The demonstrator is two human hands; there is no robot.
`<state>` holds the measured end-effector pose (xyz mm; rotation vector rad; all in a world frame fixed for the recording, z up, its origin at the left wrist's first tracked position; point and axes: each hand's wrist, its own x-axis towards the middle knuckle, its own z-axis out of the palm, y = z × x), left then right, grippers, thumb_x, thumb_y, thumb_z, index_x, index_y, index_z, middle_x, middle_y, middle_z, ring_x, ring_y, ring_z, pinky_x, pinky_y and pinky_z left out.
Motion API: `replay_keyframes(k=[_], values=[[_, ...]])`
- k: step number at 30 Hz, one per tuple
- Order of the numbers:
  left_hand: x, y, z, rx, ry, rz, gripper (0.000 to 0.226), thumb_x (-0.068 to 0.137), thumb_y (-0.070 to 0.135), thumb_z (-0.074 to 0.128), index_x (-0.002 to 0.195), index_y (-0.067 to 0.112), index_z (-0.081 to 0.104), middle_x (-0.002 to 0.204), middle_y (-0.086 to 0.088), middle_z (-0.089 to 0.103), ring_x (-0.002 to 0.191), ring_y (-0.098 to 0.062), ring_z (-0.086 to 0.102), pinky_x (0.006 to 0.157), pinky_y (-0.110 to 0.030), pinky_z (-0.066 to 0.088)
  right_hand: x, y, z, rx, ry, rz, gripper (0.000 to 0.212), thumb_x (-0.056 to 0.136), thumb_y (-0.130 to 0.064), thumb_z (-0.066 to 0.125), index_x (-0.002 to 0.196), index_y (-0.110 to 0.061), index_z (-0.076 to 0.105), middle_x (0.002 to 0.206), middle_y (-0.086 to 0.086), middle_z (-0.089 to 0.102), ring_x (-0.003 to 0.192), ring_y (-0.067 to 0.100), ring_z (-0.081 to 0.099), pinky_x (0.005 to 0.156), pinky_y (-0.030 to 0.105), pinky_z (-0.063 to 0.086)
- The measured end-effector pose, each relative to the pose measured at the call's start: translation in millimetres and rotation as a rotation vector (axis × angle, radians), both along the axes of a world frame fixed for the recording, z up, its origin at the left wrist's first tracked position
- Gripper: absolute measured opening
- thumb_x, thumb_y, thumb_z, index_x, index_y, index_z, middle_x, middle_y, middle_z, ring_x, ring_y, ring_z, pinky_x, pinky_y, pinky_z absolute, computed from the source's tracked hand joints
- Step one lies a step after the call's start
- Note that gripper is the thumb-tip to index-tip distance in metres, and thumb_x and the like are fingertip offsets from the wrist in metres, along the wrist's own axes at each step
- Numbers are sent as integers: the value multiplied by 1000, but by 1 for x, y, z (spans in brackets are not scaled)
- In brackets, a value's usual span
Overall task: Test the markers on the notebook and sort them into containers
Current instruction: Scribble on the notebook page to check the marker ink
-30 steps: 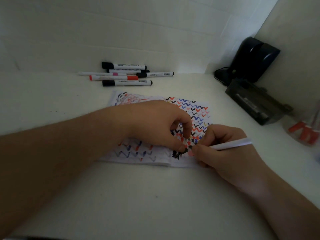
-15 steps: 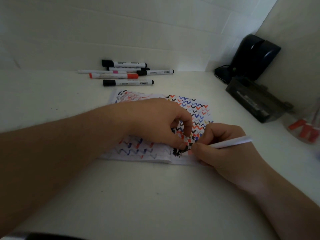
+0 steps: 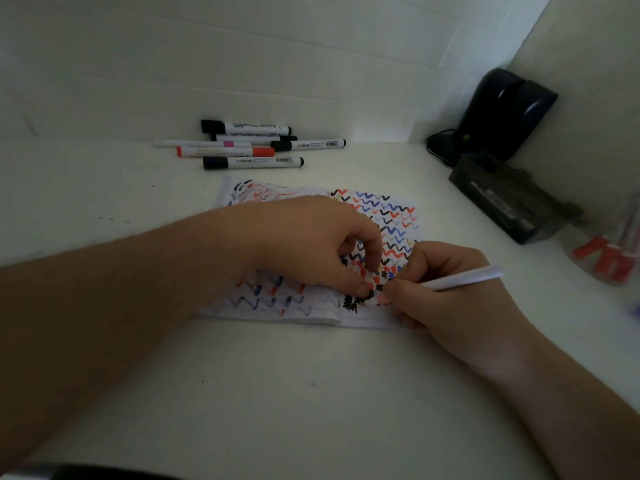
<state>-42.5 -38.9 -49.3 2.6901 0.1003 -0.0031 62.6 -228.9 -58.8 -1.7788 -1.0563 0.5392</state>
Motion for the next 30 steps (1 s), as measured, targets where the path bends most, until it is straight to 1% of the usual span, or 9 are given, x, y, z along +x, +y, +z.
replay_keyframes(k=[2,4,8,12,14,16,18,20,30], values=[[-1,0,1,-10,5,-2,27,78,62,76,97,52,61,77,44,50,72,15,51,58,-21,33,-1,0,0,-4,-9,9,25,74,-6,83,61,-3,61,57,18,65,50,22,53,50,36,40],[-1,-1,1,-11,8,-3,26,79,62,76,98,53,61,78,43,51,72,14,51,59,-21,33,0,0,0,-19,-14,26,28,74,-2,83,59,-3,60,57,23,63,49,21,50,48,33,37],[-3,2,0,-111,35,34,20,95,45,67,110,53,57,80,26,59,72,5,55,68,-25,41,12,1,-1,108,298,-35,25,82,5,72,65,-2,56,56,23,55,46,23,44,43,24,31],[-16,16,6,-249,17,122,34,107,21,51,123,50,49,109,28,69,105,5,61,95,-29,47,27,-5,3,158,586,62,23,75,-17,82,76,-12,60,64,7,50,52,17,40,43,23,27],[-20,21,7,-306,-18,134,30,107,17,51,122,44,52,108,29,72,99,5,65,91,-27,51,34,-8,5,163,690,144,26,74,-25,87,82,-14,65,71,5,56,57,17,43,46,23,33],[-21,22,7,-340,-45,131,23,107,17,52,119,37,54,105,27,74,90,-1,69,83,-23,56,39,-9,5,169,792,173,16,79,-27,72,87,-13,71,75,5,61,61,18,43,48,24,36],[-21,21,9,-363,-67,114,20,105,16,55,115,33,56,104,27,75,87,-1,71,79,-18,55,40,-9,6,176,865,145,27,75,-27,56,87,-12,75,74,5,65,62,20,42,50,24,34],[-20,18,11,-378,-80,96,17,103,16,59,112,30,60,103,26,76,87,1,72,78,-13,53,40,-8,6,185,887,120,33,70,-27,53,87,-12,77,72,4,67,61,20,41,51,25,32],[-16,14,10,-465,-83,34,16,102,11,59,112,23,64,103,13,78,78,-8,71,75,-26,58,37,-7,6,151,839,101,37,76,-21,45,87,-12,79,69,3,69,58,19,44,54,28,27]])
